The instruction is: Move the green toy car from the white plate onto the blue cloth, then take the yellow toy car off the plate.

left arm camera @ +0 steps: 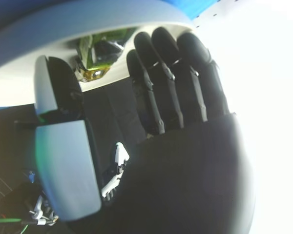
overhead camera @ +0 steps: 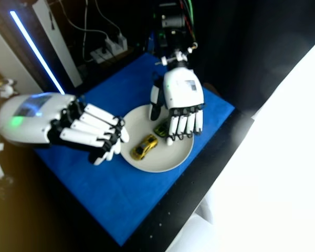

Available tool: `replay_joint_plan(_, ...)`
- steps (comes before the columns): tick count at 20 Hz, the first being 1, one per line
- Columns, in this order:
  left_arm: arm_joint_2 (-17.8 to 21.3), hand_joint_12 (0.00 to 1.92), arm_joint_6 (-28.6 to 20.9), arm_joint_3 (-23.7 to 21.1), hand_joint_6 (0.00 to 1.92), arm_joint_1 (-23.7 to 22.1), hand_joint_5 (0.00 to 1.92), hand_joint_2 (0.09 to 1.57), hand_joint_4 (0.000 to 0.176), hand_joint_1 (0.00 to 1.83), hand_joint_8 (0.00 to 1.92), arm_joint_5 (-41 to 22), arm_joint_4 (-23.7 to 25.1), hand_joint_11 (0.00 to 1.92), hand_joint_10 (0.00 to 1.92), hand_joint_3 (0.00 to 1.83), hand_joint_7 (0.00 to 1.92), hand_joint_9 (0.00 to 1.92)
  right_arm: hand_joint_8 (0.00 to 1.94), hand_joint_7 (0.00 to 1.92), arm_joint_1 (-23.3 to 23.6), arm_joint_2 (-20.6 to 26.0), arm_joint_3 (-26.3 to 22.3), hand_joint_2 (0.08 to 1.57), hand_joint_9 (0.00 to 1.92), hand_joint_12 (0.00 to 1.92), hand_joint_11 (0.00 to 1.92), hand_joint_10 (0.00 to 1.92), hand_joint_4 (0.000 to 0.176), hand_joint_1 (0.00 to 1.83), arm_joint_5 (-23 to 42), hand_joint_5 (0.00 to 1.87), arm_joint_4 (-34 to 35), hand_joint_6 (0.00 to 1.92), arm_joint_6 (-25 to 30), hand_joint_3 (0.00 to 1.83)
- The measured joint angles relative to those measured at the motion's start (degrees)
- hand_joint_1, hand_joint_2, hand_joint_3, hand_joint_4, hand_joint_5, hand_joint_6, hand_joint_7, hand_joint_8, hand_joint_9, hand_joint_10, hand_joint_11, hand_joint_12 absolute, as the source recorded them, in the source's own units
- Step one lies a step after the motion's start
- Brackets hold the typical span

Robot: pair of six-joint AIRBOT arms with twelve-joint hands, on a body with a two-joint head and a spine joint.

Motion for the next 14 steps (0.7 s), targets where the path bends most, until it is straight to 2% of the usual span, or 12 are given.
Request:
replay_joint_plan(1, -0.11, 1.81, 0.00, 0.00, 0.03, 0.02, 0.84, 0.95, 0.000, 1.06, 0.87, 0.00, -0.02, 0.34, 1.30, 0.00, 0.62, 0.48, 0.98, 0.56, 0.00, 0.00, 0.00, 1.05, 0.43, 1.92, 0.24, 1.39, 0.000, 0.99, 0.00, 0.54, 0.02, 0.69, 0.00, 0.00)
replay_joint_plan(3, -0.35, 1.78, 0.02, -0.02, 0.04, 0.02, 0.86, 0.96, 0.000, 1.08, 0.89, 0.09, -0.02, 0.31, 1.27, 0.00, 0.62, 0.48, 1.04, 0.54, 0.00, -0.02, 0.00, 1.05, 0.41, 1.91, 0.25, 1.42, 0.000, 0.99, -0.02, 0.55, 0.00, 0.74, 0.00, 0.00)
replay_joint_plan(5, -0.35, 1.75, 0.04, -0.02, 0.06, 0.02, 0.87, 0.97, 0.000, 1.09, 0.84, 0.07, -0.02, 0.29, 1.22, 0.00, 0.63, 0.48, 1.06, 0.54, 0.00, 0.00, 0.00, 1.05, 0.44, 1.89, 0.32, 1.42, 0.000, 0.99, 0.00, 0.56, 0.00, 0.76, 0.00, 0.00)
replay_joint_plan(7, -0.35, 1.76, 0.04, 0.00, 0.09, 0.07, 0.90, 0.97, 0.000, 1.13, 0.78, 0.07, -0.02, 0.32, 1.19, 0.00, 0.68, 0.52, 1.03, 0.54, 0.00, -0.02, 0.00, 1.05, 0.43, 1.87, 0.29, 1.37, 0.000, 1.04, 0.00, 0.55, -0.02, 0.77, 0.00, 0.00)
replay_joint_plan(8, -0.35, 1.66, 0.04, 0.00, 0.11, 0.20, 0.91, 0.99, 0.000, 1.13, 0.66, 0.02, -0.02, 0.32, 1.06, 0.00, 0.73, 0.55, 0.99, 0.56, 0.00, -0.02, 0.00, 1.05, 0.44, 1.87, 0.29, 1.36, 0.000, 1.07, 0.00, 0.56, -0.04, 0.72, 0.00, 0.00)
replay_joint_plan(12, -0.44, 1.66, 0.02, 0.22, 0.14, 0.48, 0.95, 1.00, 0.000, 1.14, 0.62, -0.44, -0.31, 0.30, 1.04, 0.00, 0.77, 0.57, 1.01, 0.57, 0.00, 0.00, 0.00, 1.06, 0.47, 1.81, 0.30, 1.32, 0.000, 1.05, 0.00, 0.55, -0.04, 0.77, 0.00, 0.00)
replay_joint_plan(13, -0.42, 1.69, 0.04, 0.22, 1.06, 0.48, 0.90, 1.14, 0.000, 1.10, 0.63, -0.44, -0.48, 0.31, 1.08, 0.00, 0.78, 0.58, 1.00, 0.57, 0.00, 0.00, 0.00, 1.08, 0.48, 1.78, 0.33, 1.30, 0.000, 1.04, 0.00, 0.54, -0.02, 0.76, 0.00, 0.00)
replay_joint_plan(14, -0.42, 1.71, 0.04, 0.24, 1.13, 0.48, 0.88, 1.15, 0.000, 1.09, 0.70, -0.44, -0.52, 0.36, 1.15, 0.00, 0.77, 0.59, 1.00, 0.57, 0.00, 0.00, 0.00, 1.07, 0.48, 1.77, 0.32, 1.29, 0.000, 1.04, 0.00, 0.54, 0.02, 0.75, 0.00, 0.00)
